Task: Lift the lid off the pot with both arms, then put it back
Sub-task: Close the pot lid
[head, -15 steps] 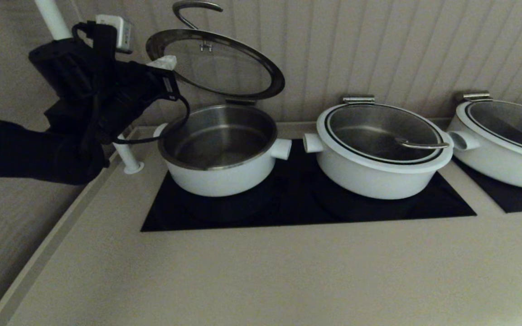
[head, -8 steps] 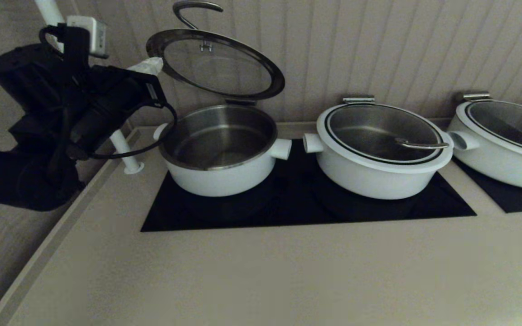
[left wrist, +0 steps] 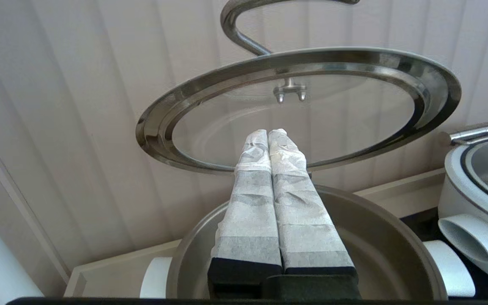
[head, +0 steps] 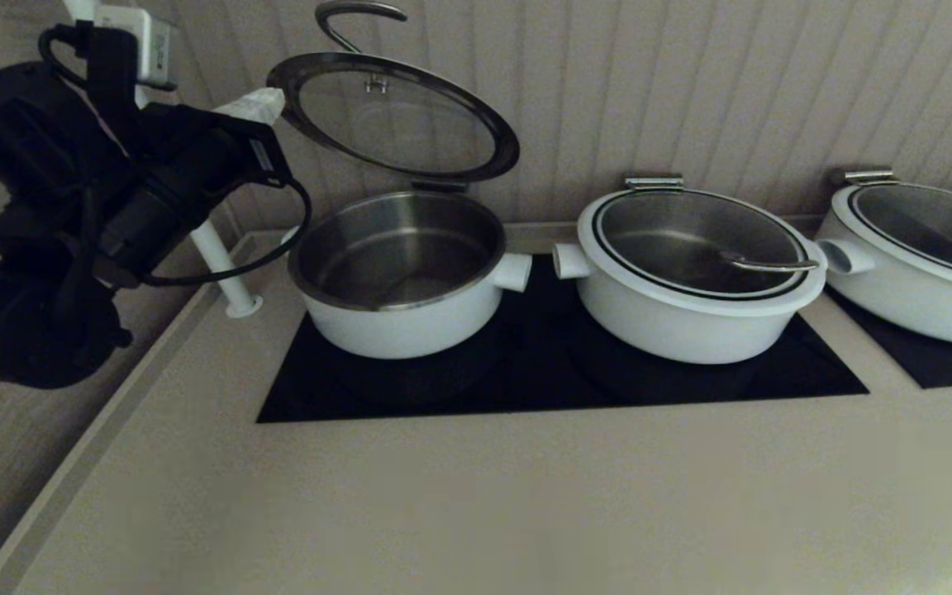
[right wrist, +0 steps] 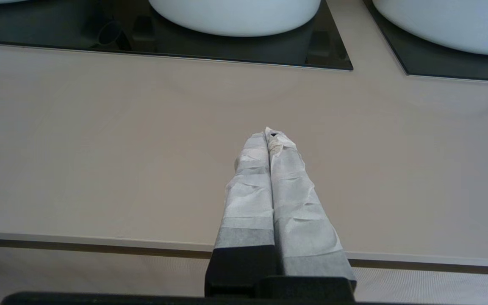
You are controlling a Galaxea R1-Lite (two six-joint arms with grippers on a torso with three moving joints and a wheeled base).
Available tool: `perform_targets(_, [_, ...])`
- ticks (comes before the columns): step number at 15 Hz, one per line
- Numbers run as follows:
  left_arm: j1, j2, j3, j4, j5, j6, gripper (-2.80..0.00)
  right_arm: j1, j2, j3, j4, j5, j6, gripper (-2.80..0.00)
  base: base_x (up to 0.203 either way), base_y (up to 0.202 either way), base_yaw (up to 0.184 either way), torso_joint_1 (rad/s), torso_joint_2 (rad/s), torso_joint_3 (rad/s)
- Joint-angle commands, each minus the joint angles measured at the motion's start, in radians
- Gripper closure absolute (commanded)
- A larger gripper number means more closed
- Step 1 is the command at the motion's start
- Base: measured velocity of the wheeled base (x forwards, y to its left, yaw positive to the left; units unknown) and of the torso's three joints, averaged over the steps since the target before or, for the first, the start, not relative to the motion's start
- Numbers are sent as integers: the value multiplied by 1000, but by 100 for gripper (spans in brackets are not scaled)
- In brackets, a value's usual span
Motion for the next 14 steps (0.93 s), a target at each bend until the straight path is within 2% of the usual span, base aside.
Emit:
perform_targets(1, [0,1,-18,-4,-1,1,0,0,1,0,0,1,-1,0,0,0,0,0,0,0])
perform_targets(4, [0,16,-94,17,-2,1,0,0,1,0,0,1,-1,0,0,0,0,0,0,0])
perform_targets(12, [0,87,-357,171,-6,1,0,0,1,0,0,1,-1,0,0,0,0,0,0,0])
perform_targets(14, [0,107,-385,200,-6,1,0,0,1,0,0,1,-1,0,0,0,0,0,0,0])
